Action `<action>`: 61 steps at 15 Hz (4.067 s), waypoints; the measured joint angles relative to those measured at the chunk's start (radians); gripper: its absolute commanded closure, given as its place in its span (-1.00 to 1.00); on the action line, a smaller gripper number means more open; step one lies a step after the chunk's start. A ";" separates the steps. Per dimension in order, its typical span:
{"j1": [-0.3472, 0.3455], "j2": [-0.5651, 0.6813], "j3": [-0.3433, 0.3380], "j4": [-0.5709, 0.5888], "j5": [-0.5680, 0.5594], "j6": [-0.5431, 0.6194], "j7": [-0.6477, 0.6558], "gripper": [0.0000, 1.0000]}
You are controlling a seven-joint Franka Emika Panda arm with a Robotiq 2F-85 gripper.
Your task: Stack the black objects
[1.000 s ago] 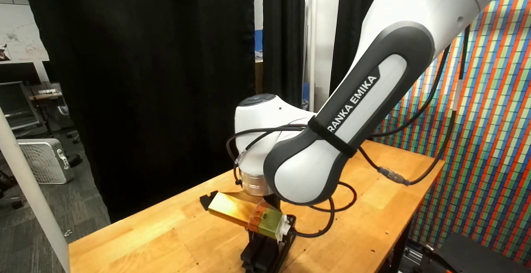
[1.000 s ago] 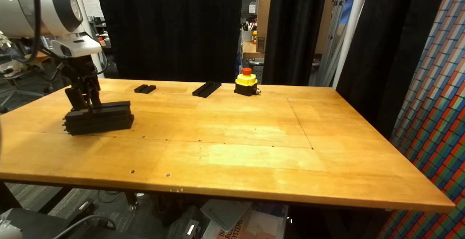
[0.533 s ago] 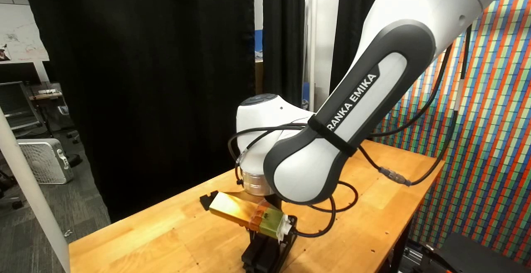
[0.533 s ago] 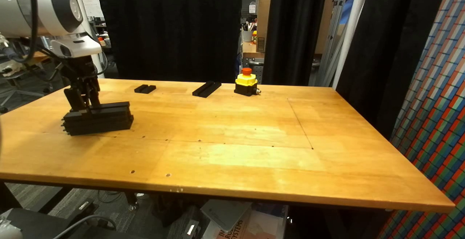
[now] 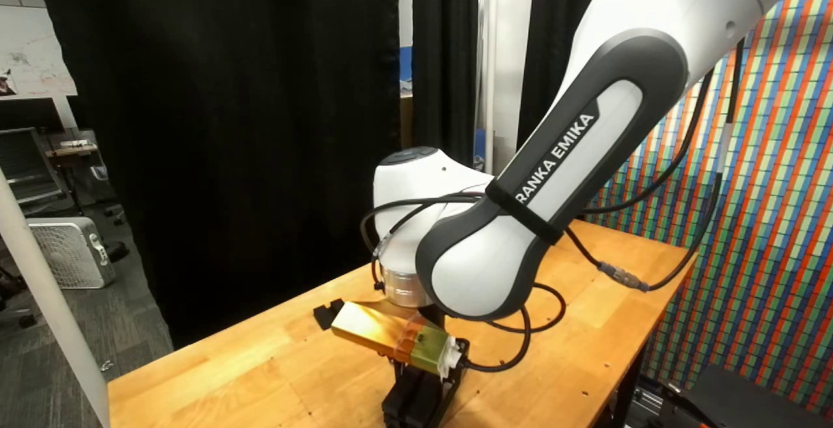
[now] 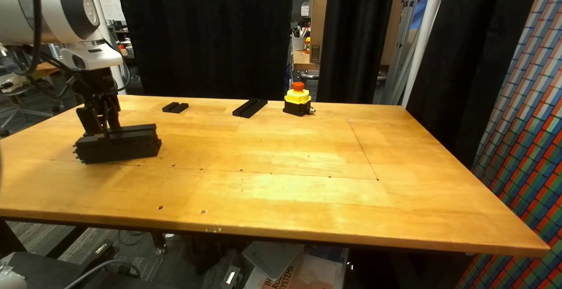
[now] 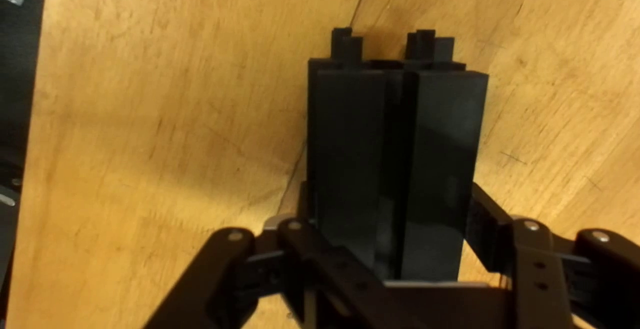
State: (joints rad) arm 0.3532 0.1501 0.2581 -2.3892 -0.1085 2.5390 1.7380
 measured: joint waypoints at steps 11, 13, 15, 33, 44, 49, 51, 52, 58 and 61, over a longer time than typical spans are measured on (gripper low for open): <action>-0.007 -0.022 -0.008 -0.001 0.020 -0.089 -0.061 -1.00; -0.019 -0.064 -0.014 0.027 0.009 -0.182 -0.108 -1.00; -0.042 -0.106 -0.024 0.073 -0.009 -0.280 -0.188 -1.00; -0.222 0.226 -0.204 0.608 -0.140 -0.261 -1.209 -1.00; -0.251 0.602 -0.257 0.968 -0.021 -0.270 -1.411 -1.00; -0.266 0.682 -0.257 1.052 0.017 -0.292 -1.452 -1.00; -0.267 0.706 -0.257 1.078 0.027 -0.303 -1.462 -1.00; -0.267 0.716 -0.257 1.090 0.032 -0.310 -1.466 -1.00; -0.267 0.748 -0.254 1.130 0.050 -0.333 -1.481 -1.00; -0.267 0.757 -0.253 1.135 0.054 -0.335 -1.483 -1.00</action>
State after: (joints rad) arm 0.0867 0.9070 0.0046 -1.2544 -0.0542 2.2040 0.2551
